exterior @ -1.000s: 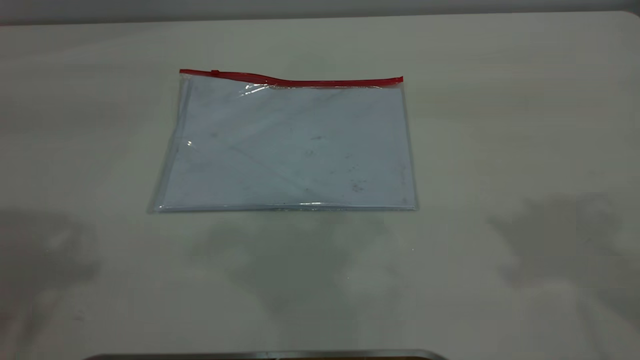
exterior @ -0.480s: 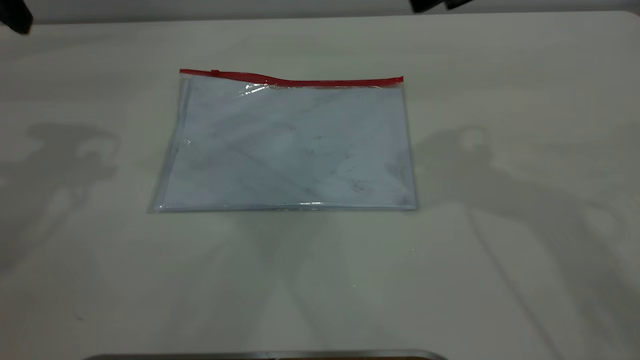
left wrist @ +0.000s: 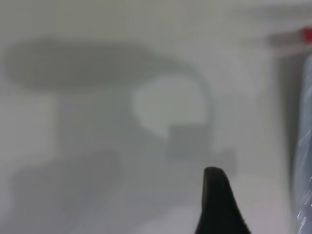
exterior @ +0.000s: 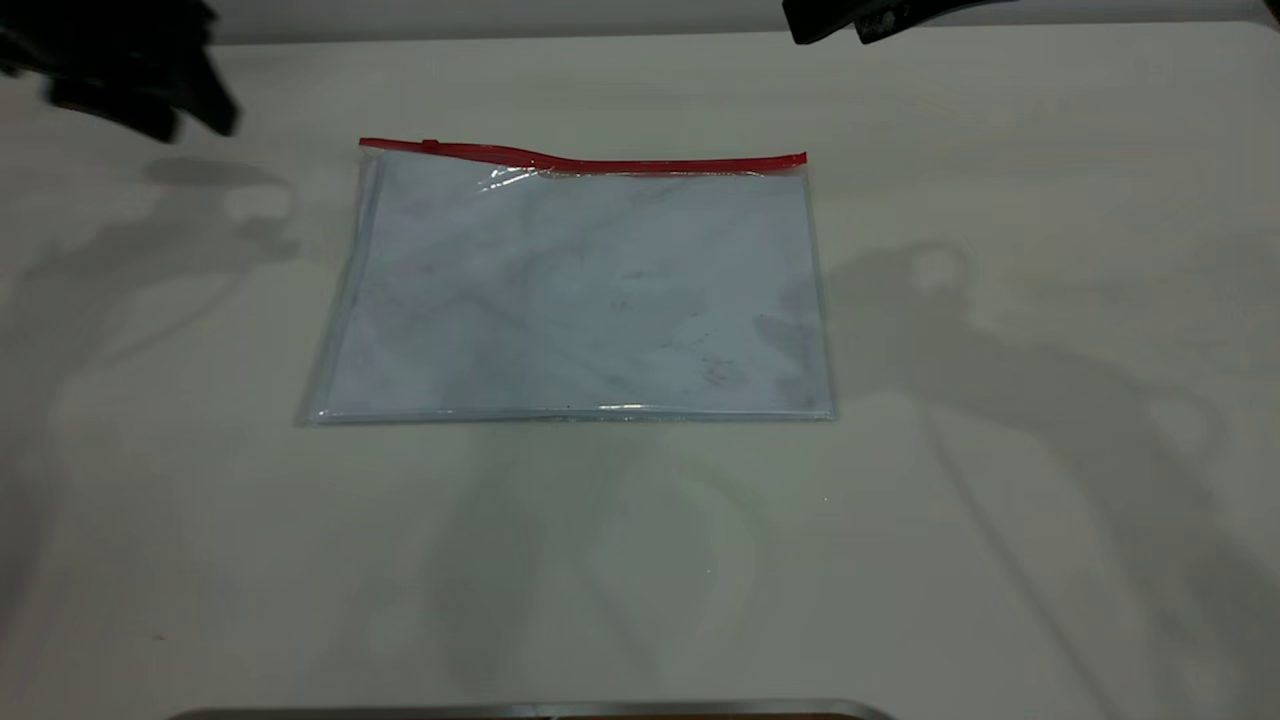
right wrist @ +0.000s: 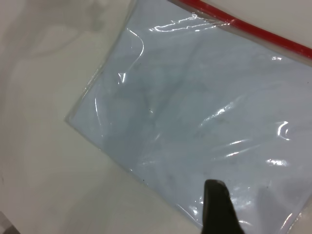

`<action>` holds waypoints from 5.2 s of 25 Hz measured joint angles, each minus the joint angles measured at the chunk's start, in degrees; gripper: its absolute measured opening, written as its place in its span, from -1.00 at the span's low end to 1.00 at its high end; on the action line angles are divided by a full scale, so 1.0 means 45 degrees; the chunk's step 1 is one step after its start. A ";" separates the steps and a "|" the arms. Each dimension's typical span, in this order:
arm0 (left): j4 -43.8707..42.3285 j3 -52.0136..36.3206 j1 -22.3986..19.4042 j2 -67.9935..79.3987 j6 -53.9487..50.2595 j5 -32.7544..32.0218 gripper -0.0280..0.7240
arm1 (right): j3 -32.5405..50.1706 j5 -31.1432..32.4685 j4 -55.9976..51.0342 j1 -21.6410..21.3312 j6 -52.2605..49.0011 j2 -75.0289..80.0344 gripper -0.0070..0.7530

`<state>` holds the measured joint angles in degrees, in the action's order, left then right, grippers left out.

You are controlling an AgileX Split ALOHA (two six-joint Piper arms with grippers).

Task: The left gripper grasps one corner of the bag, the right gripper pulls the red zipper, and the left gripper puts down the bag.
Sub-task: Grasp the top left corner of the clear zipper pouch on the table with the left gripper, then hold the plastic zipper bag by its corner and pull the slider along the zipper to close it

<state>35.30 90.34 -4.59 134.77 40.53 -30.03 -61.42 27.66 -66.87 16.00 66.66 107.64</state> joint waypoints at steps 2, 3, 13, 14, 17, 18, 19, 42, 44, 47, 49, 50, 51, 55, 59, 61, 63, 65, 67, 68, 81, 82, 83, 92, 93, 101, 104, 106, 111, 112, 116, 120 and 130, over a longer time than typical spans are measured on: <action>0.1515 0.0995 0.0000 0.0860 0.1569 -0.0866 0.45 | 0.0000 0.0000 0.0000 0.0000 0.0000 0.0000 0.32; 0.2099 0.1413 0.0000 0.1290 0.2336 -0.1346 0.45 | 0.0000 0.0000 -0.0011 0.0000 0.0000 0.0000 0.32; 0.4732 0.3714 0.0000 0.4097 0.5127 -0.3246 0.45 | 0.0000 0.0052 -0.0010 0.0000 0.0000 0.0000 0.32; 0.4745 0.3820 0.0000 0.4284 0.5198 -0.3261 0.45 | 0.0000 0.0084 -0.0010 0.0000 0.0000 0.0000 0.32; 0.4830 0.3990 -0.0010 0.4570 0.5257 -0.3286 0.45 | 0.0000 0.0218 -0.0010 0.0000 -0.0060 0.0000 0.32; 0.4917 0.3990 -0.0027 0.4598 0.5290 -0.3340 0.45 | 0.0000 0.0235 -0.0010 0.0000 -0.0096 0.0000 0.32; 0.5060 0.4002 -0.0027 0.4615 0.5359 -0.3463 0.45 | 0.0000 0.0259 -0.0014 0.0000 -0.0096 0.0000 0.32; 0.7240 0.4026 0.0009 0.4571 0.9416 -0.4946 -0.78 | -0.1651 0.0101 -0.0066 0.0000 0.1053 0.0949 0.18; 0.7563 0.4026 0.0009 0.4571 1.0158 -0.5523 -0.78 | -0.2545 0.0070 -0.0102 0.0000 0.1489 0.1742 0.17; 0.7874 0.4026 0.0009 0.4571 1.0947 -0.6526 -0.78 | -0.3882 0.0154 -0.0111 0.0000 0.2149 0.3318 0.17; 0.7898 0.4026 0.0009 0.4571 1.1252 -0.7151 -0.78 | -0.4785 0.0644 -0.0213 0.0025 0.2560 0.4437 0.16; 0.7898 0.4026 0.0009 0.4571 1.1433 -0.7406 -0.78 | -0.5280 0.1016 -0.0249 0.0039 0.2783 0.4851 0.16; 0.7898 0.4026 0.0009 0.4571 1.1643 -0.7564 -0.78 | -0.5772 0.1347 -0.0309 0.0113 0.3087 0.5285 0.16; 0.7776 0.4026 0.0117 0.4571 1.2159 -0.7642 -0.78 | -0.7416 0.2707 -0.0948 0.0424 0.4214 0.6369 0.16; 0.7352 0.4026 0.0468 0.4571 1.2212 -0.7642 -0.78 | -0.8470 0.3437 -0.1875 0.0741 0.4964 0.6980 0.16; 0.6894 0.4026 0.0766 0.4571 1.2222 -0.7672 -0.78 | -0.8818 0.3467 -0.2259 0.0907 0.5363 0.7279 0.16; 0.6368 0.4026 0.1049 0.4571 1.2314 -0.7722 -0.78 | -0.9091 0.3543 -0.2520 0.1077 0.5791 0.7669 0.16; 0.5944 0.4026 0.1280 0.4563 1.2567 -0.7772 -0.78 | -0.9229 0.3633 -0.2580 0.1203 0.6060 0.8001 0.16; 0.5686 0.4026 0.1458 0.4563 1.2939 -0.7772 -0.78 | -0.9245 0.3823 -0.2580 0.1267 0.6357 0.8293 0.16; 0.5657 0.4026 0.1549 0.4563 1.3207 -0.7772 -0.78 | -0.9245 0.3984 -0.2580 0.1280 0.6507 0.8375 0.16; 0.5500 0.4026 0.1989 0.4509 1.4820 -0.7824 -0.78 | -0.9255 0.4344 -0.2857 0.1268 0.7202 0.9039 0.14; 0.5500 0.4026 0.1989 0.4509 1.4820 -0.7824 -0.78 | -0.9255 0.4319 -0.2857 0.1268 0.7201 0.9039 0.14; 0.5500 0.4026 0.1989 0.4509 1.4830 -0.7824 -0.78 | -0.9255 0.4306 -0.2857 0.1268 0.7201 0.9053 0.14; 0.5487 0.4026 0.2003 0.4509 1.4869 -0.7824 -0.78 | -0.9270 0.3825 -0.3084 0.1268 0.7247 0.9427 0.14; 0.5487 0.4026 0.2003 0.4509 1.4869 -0.7824 -0.78 | -0.9270 0.3825 -0.3084 0.1268 0.7247 0.9437 0.14; 0.5476 0.4026 0.2003 0.4509 1.4869 -0.7812 -0.78 | -0.9270 0.3974 -0.3436 0.1268 0.7665 0.9453 -0.14; 0.5476 0.4026 0.2003 0.4509 1.4869 -0.7707 -0.78 | -0.9270 0.4059 -0.3588 0.1268 0.7797 0.9453 -0.42; 0.5476 0.4026 0.2003 0.4509 1.4869 -0.7693 -0.78 | -0.9270 0.4059 -0.3602 0.1268 0.7807 0.9453 -0.61; 0.5522 0.4026 0.2003 0.4509 1.4857 -0.7690 -0.78 | -0.9270 0.4059 -0.3602 0.1268 0.7807 0.9453 -0.89; 0.5587 0.4026 0.2003 0.4509 1.4857 -0.7690 -0.78 | -0.9270 0.4059 -0.3602 0.1268 0.7807 0.9453 -0.89; 0.5830 0.4026 0.2003 0.4509 1.4870 -0.7679 -0.78 | -0.9270 0.4059 -0.3602 0.1256 0.7807 0.9457 -0.89; 0.6095 0.4026 0.1930 0.4521 1.5069 -0.7755 -0.78 | -0.9298 0.4033 -0.3619 0.1247 0.7810 0.9457 -0.89; 0.8284 0.4026 0.0865 0.4545 1.5631 -0.8008 -0.78 | -0.9391 0.3944 -0.3545 0.0785 0.7850 0.9457 -0.89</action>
<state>72.58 108.46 -0.70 155.22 110.87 -66.06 -103.67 45.41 -82.82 19.53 101.98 150.20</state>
